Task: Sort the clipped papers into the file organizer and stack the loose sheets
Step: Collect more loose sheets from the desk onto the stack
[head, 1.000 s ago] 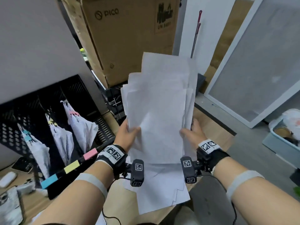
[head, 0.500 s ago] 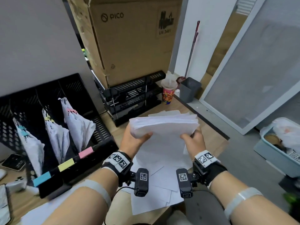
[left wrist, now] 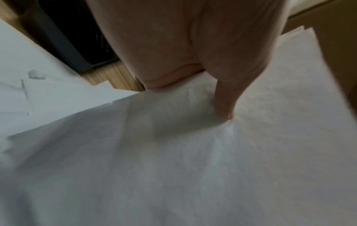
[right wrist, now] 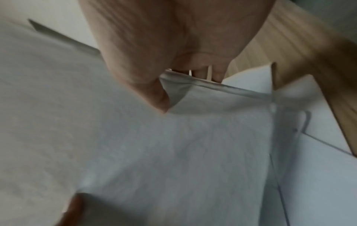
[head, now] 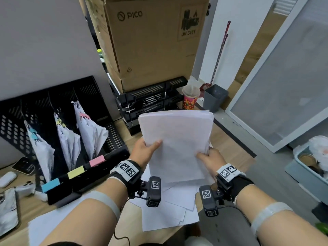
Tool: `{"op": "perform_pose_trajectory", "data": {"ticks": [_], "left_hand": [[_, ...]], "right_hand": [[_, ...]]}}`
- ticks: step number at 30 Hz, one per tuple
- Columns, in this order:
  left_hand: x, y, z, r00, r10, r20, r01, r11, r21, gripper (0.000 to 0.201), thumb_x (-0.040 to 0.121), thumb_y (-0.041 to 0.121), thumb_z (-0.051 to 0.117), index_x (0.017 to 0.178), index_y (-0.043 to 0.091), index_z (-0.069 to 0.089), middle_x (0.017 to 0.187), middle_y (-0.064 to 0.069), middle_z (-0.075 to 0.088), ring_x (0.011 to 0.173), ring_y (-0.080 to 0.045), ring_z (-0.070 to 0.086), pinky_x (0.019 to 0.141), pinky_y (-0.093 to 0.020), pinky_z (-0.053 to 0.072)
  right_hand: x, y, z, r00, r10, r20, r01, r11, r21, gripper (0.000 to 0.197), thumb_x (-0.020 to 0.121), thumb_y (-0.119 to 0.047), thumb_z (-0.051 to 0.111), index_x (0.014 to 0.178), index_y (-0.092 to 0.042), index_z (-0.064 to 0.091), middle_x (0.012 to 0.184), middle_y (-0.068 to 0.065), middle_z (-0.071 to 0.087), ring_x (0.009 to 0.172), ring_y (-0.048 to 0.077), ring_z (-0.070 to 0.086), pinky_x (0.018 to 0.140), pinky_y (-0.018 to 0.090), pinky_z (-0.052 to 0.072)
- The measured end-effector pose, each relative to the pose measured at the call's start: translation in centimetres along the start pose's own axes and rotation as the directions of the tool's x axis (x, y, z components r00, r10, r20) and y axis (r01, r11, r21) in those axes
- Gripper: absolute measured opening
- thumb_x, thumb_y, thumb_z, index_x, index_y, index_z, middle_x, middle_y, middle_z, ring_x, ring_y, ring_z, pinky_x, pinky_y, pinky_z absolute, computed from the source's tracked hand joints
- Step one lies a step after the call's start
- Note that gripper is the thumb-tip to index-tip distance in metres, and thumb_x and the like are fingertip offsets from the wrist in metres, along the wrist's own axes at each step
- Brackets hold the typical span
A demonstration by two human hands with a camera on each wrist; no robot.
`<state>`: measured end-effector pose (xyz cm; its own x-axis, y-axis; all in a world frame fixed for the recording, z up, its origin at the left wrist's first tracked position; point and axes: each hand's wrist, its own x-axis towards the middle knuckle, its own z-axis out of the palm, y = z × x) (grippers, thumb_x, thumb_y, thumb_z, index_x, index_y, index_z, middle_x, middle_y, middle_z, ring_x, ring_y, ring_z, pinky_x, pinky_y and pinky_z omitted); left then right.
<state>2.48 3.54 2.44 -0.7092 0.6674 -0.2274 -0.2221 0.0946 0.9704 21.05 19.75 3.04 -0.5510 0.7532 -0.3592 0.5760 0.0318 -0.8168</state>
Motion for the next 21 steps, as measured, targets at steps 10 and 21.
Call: {"op": "perform_pose_trajectory", "data": {"ticks": [10,21], "left_hand": [[-7.8,-1.6,-6.9,0.957,-0.066,-0.283,0.093,0.992,0.086,0.049,0.079,0.021,0.066,0.127,0.014,0.061,0.122,-0.009,0.071,0.115,-0.030,0.067,0.103,-0.050,0.051],[-25.7,-5.6,-15.5,0.608,-0.196,-0.769,0.546,0.807,0.226,0.032,0.092,0.015,0.063,0.122,0.012,0.055,0.118,-0.007,0.067,0.109,-0.027,0.063,0.096,-0.036,0.048]], "right_hand": [[-1.6,-4.6,5.9,0.860,-0.222,0.460,0.268,0.963,-0.038,0.038,0.093,-0.002,0.048,0.126,-0.018,0.055,0.125,0.000,0.063,0.119,0.020,0.058,0.106,0.035,0.044],[-10.7,-3.0,19.3,0.420,0.135,0.897,0.475,0.810,-0.345,0.033,0.082,-0.009,0.048,0.111,-0.006,0.064,0.080,0.009,0.061,0.053,0.018,0.048,0.049,0.024,0.037]]}}
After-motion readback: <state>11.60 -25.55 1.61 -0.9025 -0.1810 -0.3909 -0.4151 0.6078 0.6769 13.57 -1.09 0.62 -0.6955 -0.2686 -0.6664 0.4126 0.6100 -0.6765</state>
